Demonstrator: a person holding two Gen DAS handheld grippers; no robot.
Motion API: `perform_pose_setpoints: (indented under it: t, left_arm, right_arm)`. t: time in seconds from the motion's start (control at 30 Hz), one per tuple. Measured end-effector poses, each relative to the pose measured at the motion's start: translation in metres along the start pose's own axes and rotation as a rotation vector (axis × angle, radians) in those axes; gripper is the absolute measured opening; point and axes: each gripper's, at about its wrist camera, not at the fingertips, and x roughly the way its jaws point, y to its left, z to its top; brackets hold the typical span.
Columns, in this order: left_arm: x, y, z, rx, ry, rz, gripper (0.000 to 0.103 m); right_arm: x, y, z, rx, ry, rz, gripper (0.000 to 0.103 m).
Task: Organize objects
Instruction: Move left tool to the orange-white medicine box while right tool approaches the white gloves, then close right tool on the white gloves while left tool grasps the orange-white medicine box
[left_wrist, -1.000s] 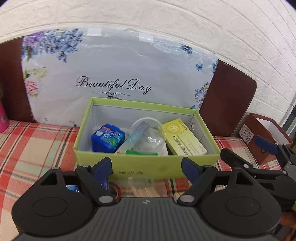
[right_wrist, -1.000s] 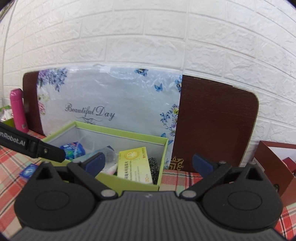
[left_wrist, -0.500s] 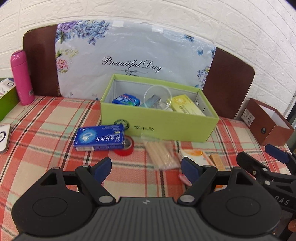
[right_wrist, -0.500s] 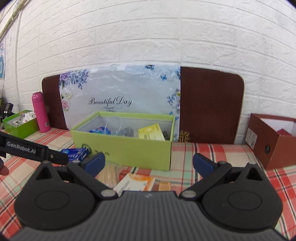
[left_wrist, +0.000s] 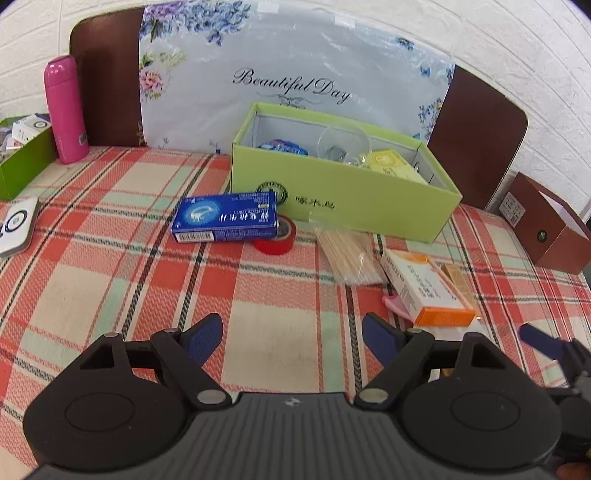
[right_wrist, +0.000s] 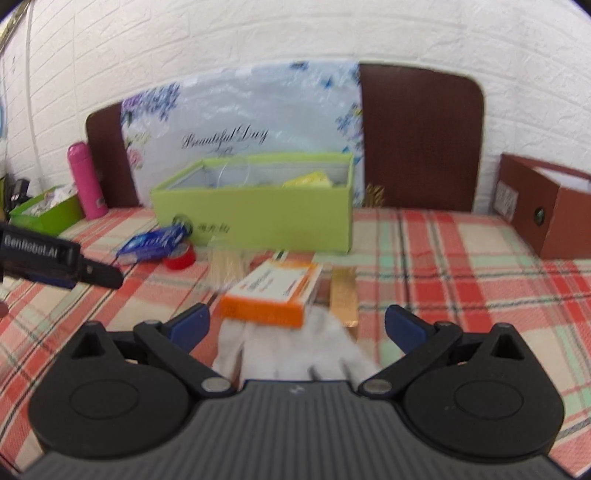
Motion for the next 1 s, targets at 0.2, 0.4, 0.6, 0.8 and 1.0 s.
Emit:
perform_pose_setpoints:
  t: [0.2,0.4,0.6,0.8,1.0]
  left_arm:
    - [0.000,-0.006,-0.004,0.020,0.015,-0.032,0.086]
    - [0.016,-0.044,0.003,0.106,0.030,-0.118,0.086]
    - [0.053,-0.089,0.012,0.151,0.063,-0.176,0.086]
    - [0.096,-0.128,0.015,0.269,0.108,-0.130,0.086]
    - [0.110,-0.102,0.004,0.258,0.144,-0.186,0.072]
  right_arm:
    - [0.019,0.013,-0.015,-0.039,0.067,-0.032,0.069]
    - [0.000,0.023,-0.021,-0.075,0.064,0.022,0.030]
    - [-0.022,0.031,-0.036,-0.113,0.073,0.047,0.029]
    - [-0.043,0.029,-0.048,-0.088,0.081,0.080,0.029]
    - [-0.056,0.009,-0.051,-0.014,0.107,0.119,0.029]
